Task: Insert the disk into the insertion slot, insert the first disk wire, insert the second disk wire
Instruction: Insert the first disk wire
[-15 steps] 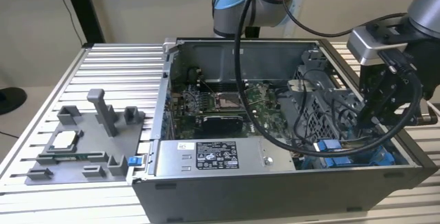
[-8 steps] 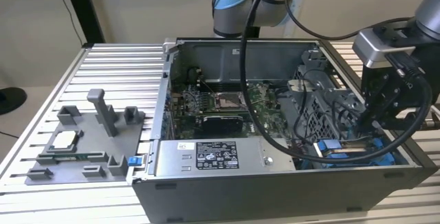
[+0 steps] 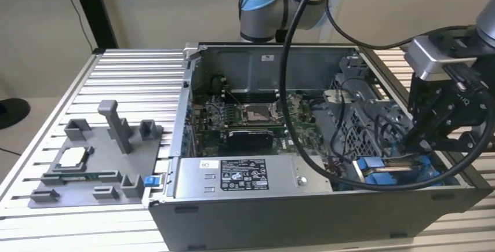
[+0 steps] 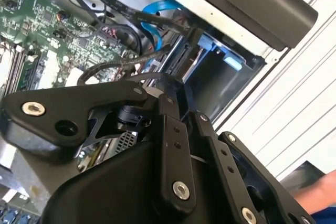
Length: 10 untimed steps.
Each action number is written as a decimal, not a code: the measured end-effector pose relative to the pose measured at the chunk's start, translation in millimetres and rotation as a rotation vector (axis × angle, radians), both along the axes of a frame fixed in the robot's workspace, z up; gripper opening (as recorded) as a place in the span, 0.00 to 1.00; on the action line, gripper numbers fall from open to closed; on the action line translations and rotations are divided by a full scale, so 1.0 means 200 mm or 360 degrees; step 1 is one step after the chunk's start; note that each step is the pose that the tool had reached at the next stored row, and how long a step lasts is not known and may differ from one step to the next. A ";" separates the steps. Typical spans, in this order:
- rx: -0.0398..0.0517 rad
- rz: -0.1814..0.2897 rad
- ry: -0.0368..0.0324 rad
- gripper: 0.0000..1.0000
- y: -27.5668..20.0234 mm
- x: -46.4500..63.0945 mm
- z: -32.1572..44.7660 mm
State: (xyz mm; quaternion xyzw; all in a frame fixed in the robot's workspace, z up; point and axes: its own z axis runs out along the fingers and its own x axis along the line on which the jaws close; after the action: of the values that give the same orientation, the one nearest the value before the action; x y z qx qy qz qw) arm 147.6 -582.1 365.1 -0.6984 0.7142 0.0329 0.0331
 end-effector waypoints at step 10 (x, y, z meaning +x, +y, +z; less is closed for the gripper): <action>0.0009 -0.0014 0.0018 0.00 -0.006 0.04 -0.035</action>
State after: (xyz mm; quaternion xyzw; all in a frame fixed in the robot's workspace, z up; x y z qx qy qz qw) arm 154.7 -583.3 358.0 -0.6950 0.7173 0.0388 0.0311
